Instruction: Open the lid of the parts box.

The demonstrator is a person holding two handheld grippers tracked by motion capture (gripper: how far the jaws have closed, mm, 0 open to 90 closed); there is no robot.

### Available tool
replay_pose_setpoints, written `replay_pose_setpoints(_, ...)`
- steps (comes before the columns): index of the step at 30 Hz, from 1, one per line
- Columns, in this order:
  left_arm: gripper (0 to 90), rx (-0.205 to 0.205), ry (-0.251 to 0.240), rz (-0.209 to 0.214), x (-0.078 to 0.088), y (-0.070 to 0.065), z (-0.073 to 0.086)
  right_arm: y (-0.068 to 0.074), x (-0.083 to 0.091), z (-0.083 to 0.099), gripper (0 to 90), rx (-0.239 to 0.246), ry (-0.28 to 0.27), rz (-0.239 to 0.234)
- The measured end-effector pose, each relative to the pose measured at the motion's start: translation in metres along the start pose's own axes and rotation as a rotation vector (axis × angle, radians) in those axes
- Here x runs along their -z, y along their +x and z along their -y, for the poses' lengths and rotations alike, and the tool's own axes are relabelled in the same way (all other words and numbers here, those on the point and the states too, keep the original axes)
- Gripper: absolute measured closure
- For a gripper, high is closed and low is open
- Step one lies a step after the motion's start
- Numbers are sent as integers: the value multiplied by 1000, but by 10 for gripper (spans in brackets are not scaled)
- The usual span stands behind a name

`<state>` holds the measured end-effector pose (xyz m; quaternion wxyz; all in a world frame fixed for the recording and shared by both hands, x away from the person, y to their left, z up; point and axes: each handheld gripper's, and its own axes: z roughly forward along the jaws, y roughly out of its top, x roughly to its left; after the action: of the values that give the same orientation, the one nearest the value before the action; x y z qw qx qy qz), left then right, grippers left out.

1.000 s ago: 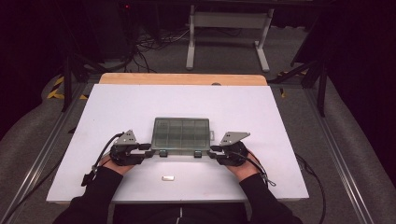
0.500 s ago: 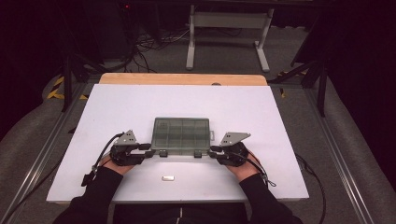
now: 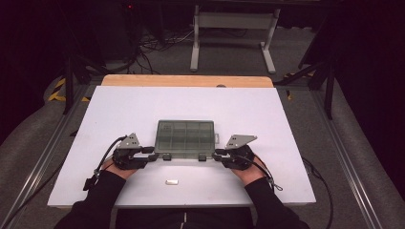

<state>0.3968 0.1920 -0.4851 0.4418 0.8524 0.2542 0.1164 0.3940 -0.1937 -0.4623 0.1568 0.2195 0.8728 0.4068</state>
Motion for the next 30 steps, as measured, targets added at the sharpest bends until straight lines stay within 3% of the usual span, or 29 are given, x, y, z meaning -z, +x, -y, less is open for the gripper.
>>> replay_pose_setpoints(20,594,4,-1,1,0,1,0,-2,2,0,729,-11,-16,-9)
replay_pose_setpoints(30,598,9,-15,-6,5,3,1,-3,7,-4,737,-11,-58,3)
